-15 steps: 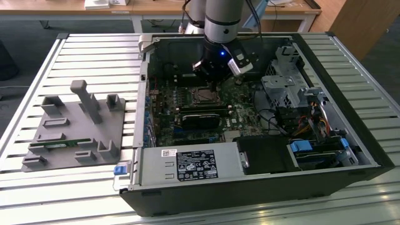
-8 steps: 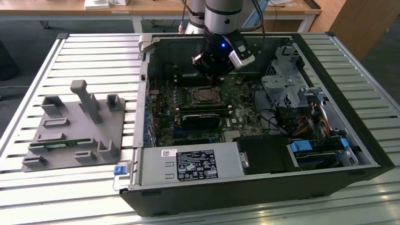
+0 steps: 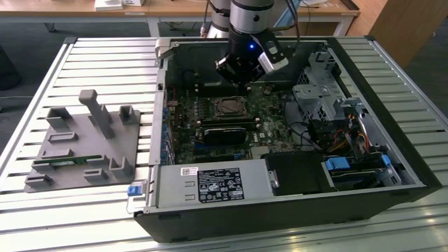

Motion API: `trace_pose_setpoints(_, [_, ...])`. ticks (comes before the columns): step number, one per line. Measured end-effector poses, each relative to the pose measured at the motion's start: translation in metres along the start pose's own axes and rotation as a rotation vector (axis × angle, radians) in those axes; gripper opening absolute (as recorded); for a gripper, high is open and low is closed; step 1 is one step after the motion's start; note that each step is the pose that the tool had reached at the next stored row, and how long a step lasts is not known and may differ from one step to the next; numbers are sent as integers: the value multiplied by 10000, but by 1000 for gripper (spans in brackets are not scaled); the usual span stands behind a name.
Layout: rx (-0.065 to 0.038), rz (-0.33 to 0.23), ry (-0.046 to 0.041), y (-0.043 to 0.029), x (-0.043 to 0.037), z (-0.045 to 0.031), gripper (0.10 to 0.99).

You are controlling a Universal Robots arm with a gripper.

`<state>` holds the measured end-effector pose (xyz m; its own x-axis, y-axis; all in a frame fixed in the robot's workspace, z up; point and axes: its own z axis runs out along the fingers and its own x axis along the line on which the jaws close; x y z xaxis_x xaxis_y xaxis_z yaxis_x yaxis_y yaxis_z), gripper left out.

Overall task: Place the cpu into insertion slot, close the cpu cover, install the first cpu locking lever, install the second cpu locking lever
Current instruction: 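Install the second cpu locking lever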

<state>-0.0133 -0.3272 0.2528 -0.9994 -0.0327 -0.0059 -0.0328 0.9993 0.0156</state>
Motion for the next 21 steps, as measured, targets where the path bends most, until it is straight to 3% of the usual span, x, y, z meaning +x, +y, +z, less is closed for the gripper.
trace_pose_setpoints(6, [-13,-1,0,-177,6,6,106])
trace_pose_setpoints(18, [-14,75,18,-266,46,148,106])
trace_pose_setpoints(21, [-13,75,17,-306,120,153,106])
